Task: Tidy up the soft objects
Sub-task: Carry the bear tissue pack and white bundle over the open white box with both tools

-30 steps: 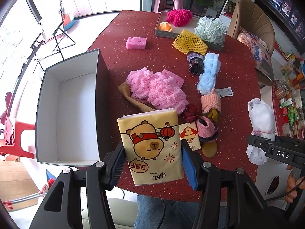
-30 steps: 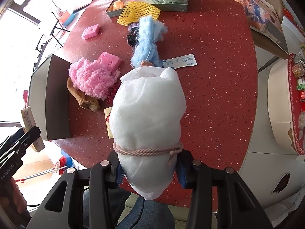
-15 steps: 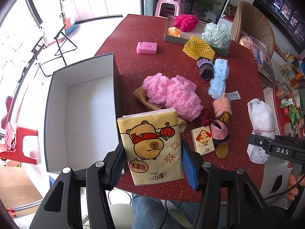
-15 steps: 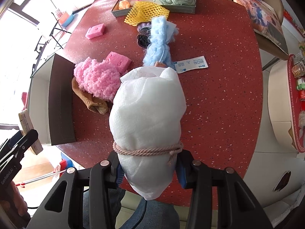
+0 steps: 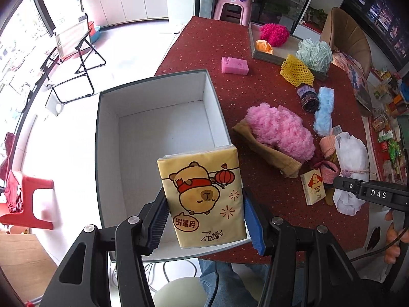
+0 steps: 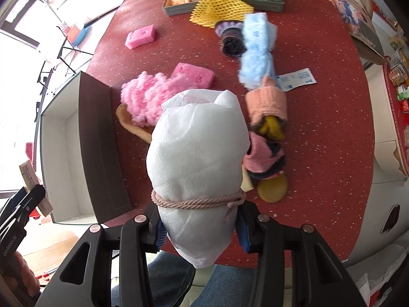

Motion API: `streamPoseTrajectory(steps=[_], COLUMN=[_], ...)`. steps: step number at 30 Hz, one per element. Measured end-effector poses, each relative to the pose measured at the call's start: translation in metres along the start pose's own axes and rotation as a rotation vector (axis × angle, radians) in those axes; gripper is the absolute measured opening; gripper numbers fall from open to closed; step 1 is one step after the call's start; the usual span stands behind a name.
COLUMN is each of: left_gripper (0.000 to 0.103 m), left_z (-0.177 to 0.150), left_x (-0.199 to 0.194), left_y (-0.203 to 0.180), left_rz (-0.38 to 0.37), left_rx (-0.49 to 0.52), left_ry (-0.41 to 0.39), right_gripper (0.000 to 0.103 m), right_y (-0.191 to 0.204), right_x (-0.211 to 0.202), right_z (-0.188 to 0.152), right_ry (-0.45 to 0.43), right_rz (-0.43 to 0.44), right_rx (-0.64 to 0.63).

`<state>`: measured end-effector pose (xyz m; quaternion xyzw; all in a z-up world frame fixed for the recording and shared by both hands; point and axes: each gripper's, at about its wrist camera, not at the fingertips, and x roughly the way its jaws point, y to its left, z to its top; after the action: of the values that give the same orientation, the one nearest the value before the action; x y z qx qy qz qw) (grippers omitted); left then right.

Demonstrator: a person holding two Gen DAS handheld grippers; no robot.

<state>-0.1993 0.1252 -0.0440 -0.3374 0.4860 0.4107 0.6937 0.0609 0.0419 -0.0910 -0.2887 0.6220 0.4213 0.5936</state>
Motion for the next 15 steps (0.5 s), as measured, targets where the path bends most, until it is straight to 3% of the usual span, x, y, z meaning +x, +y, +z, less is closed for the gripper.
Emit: streamPoseTrajectory(steps=[15], left_gripper=[0.056], left_z=[-0.012], left_x=[0.011], left_y=[0.081], left_rz=[-0.006], left_rx=[-0.179], left_ry=[-0.012], right_gripper=[0.048], right_y=[0.115], right_x=[0.003], right_z=[0.026], right_ry=[-0.010], right_rz=[-0.046], right_rx=[-0.234])
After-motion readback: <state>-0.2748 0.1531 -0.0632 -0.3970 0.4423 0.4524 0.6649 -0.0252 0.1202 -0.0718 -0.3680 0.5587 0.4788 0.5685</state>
